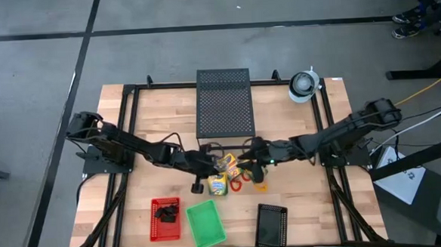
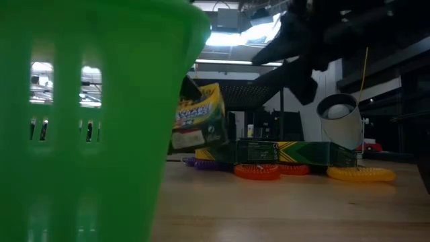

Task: Pick & Place Office Desk Supplies
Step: Put the crayon box into the green bin

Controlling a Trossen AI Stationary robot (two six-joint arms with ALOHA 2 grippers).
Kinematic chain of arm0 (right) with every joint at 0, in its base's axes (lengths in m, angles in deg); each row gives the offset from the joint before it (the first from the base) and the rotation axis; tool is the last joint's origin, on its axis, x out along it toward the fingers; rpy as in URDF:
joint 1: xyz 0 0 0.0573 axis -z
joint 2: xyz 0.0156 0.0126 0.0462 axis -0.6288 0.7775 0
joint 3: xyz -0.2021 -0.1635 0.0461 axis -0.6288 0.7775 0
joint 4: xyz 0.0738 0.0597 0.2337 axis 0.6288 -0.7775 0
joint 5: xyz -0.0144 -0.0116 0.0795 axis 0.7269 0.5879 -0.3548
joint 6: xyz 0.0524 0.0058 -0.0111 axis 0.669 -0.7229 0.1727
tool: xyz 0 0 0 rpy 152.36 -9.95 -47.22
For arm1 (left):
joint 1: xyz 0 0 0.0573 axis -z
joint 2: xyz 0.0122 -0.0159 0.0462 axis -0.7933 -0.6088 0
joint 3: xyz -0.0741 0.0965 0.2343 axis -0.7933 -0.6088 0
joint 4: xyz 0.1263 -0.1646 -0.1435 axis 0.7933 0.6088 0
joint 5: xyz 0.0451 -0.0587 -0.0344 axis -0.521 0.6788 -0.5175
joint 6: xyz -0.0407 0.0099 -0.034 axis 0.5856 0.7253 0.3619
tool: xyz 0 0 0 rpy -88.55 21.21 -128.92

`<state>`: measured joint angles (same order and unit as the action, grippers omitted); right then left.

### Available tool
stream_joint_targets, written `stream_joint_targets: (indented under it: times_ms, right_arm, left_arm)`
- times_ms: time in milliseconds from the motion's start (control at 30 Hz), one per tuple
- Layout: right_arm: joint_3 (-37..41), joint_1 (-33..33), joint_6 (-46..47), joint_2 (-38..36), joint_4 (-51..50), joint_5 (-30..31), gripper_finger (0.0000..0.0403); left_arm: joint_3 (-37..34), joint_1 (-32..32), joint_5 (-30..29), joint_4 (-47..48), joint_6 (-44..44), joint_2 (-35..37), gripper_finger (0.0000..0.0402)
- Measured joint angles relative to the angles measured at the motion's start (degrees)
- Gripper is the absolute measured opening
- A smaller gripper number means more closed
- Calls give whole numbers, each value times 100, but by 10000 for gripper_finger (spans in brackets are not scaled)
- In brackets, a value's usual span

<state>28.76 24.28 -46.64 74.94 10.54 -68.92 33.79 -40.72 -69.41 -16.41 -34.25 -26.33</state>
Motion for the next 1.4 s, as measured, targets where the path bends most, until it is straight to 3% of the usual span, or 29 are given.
stream_joint_targets:
  times_ms: [233,533,767,1400]
  right_arm:
    - [-314,123,-109,253,-89,-201,196]
    - [-310,125,-109,256,269,-562,196]
    - [-308,118,-126,256,394,-702,196]
    - [-303,110,-131,261,545,-619,192]
  left_arm:
    - [571,359,-775,767,-801,6,1]
    - [909,754,-1444,766,-1597,6,1]
    - [994,755,-1704,760,-1817,6,1]
    - [990,683,-1694,353,-2159,6,1]
